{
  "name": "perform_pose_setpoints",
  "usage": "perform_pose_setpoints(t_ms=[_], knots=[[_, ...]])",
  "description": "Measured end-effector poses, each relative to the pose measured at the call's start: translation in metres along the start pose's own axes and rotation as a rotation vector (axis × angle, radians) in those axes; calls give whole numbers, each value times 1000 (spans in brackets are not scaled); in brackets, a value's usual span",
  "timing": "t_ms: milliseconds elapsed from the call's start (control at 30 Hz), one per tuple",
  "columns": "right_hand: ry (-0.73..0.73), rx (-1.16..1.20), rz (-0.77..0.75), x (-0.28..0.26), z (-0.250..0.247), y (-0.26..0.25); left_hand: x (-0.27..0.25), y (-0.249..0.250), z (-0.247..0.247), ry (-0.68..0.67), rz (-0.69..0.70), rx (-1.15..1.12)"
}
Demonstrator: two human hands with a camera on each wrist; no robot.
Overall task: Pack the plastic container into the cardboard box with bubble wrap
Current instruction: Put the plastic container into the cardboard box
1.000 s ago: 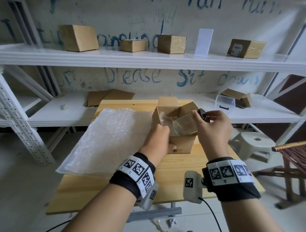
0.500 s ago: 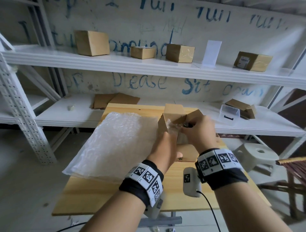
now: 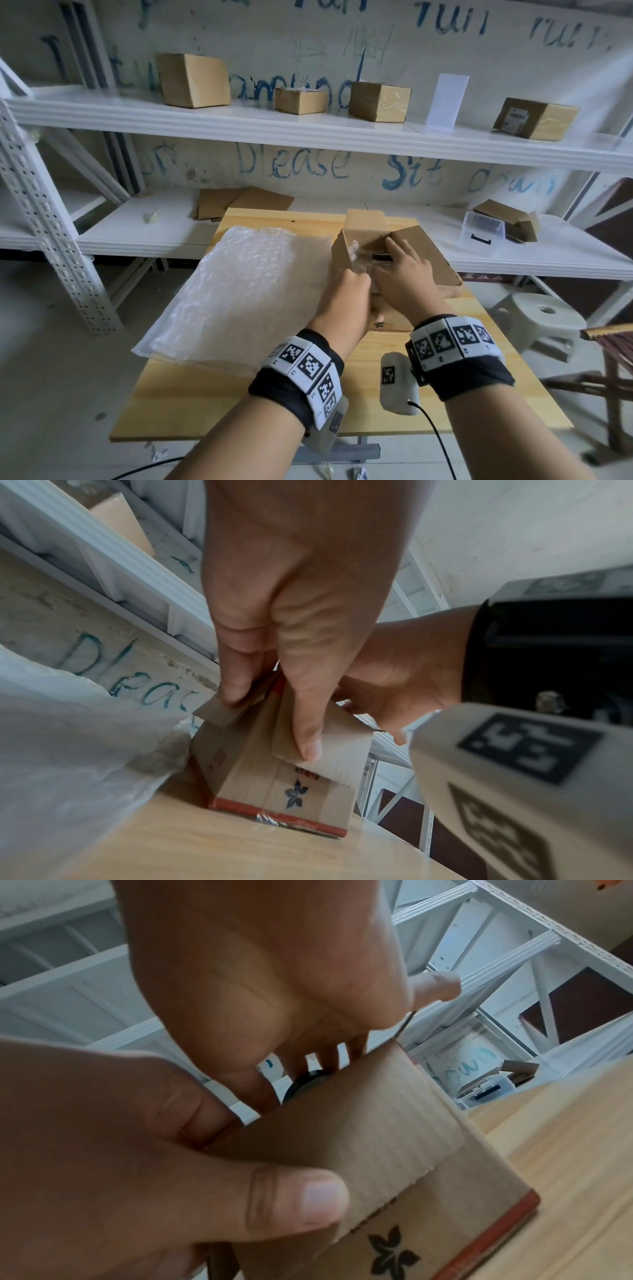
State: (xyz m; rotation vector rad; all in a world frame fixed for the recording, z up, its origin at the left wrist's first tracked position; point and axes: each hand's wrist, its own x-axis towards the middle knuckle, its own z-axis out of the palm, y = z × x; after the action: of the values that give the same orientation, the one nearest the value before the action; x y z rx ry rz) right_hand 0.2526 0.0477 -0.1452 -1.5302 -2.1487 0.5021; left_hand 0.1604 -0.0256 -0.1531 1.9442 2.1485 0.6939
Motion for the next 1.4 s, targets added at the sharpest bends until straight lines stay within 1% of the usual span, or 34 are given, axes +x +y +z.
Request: perform_pose_setpoints(t_ms=[33, 100, 167, 233, 333, 400, 433, 633, 733, 833, 933, 1067, 1133, 1200, 1267, 1333, 1400], knots=[[-9, 26, 9, 1, 2, 3, 0, 0, 0, 1, -1, -8], [87, 105, 57, 4, 7, 10, 1, -1, 2, 7, 1, -8], [190, 114, 67, 9, 14, 21, 0, -2, 2, 7, 5, 14], [214, 86, 54, 10, 18, 27, 0, -2, 2, 4, 10, 39], [189, 27, 15, 9, 18, 26, 0, -2, 3, 3, 16, 68], [104, -78, 16, 6, 15, 23, 0, -3, 3, 8, 18, 77], [74, -76, 38, 4, 13, 21, 0, -3, 3, 13, 23, 84], [89, 6, 133, -11, 4, 13, 0, -2, 2, 8, 55, 125], [81, 17, 119, -12, 6, 15, -1, -3, 1, -17, 59, 112], [77, 38, 149, -21, 3, 9, -2, -4, 1, -48, 66, 126], [67, 38, 105, -32, 0, 10, -1, -6, 0, -64, 60, 138], [-17, 9, 60, -43, -6, 16, 2, -4, -6, -85, 56, 97], [-59, -83, -10, -51, -10, 14, 4, -4, -7, -97, 44, 71], [-68, -180, -100, -56, -11, 13, 5, -7, -8, -110, 25, 34], [-36, -112, -76, -56, -10, 16, 4, -9, -8, -124, 35, 35], [-18, -61, -45, -52, -7, 24, 1, -13, -10, -170, 83, 39], [15, -19, -35, -48, -4, 29, -3, -21, -17, -225, 124, -36]])
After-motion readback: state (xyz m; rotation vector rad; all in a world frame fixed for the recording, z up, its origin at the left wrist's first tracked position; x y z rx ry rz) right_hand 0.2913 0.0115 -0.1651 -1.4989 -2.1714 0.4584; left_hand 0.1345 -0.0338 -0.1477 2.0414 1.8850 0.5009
